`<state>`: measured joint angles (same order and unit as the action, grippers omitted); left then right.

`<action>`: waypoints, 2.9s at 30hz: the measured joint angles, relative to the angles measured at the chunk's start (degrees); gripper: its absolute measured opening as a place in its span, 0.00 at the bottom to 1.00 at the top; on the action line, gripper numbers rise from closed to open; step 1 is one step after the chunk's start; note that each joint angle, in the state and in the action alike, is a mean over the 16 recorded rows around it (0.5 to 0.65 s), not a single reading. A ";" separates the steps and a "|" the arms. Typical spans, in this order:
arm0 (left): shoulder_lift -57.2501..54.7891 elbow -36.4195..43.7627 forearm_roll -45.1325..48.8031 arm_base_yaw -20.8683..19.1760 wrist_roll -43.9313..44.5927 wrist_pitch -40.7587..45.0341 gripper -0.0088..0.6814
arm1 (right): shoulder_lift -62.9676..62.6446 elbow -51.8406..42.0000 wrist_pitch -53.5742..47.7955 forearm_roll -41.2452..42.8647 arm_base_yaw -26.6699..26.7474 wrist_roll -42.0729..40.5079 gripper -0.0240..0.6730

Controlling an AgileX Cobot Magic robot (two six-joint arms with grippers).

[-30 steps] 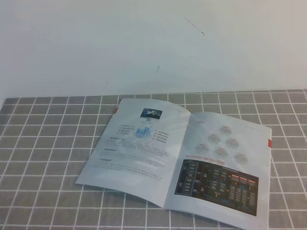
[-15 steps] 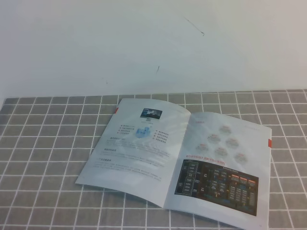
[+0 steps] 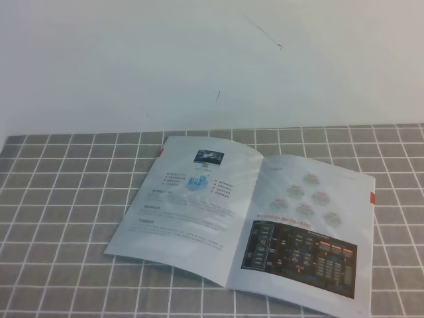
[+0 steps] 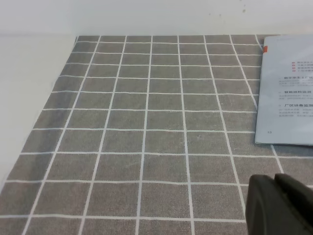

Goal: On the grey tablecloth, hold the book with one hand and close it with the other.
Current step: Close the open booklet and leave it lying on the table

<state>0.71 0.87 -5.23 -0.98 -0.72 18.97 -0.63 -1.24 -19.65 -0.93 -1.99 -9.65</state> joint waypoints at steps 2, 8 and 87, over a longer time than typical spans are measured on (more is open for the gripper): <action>0.00 0.00 0.00 0.00 0.00 0.00 0.01 | 0.00 0.00 0.00 0.00 0.00 0.00 0.03; 0.00 0.00 0.03 0.00 0.00 0.00 0.01 | 0.00 0.00 0.00 0.00 0.00 0.00 0.03; -28.40 -31.49 4.05 -0.04 -1.52 0.18 0.01 | 18.65 25.48 6.73 7.90 0.00 11.24 0.03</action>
<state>-27.69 -30.62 -1.18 -1.02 -2.24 19.14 18.02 24.24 -12.92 6.97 -1.99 1.59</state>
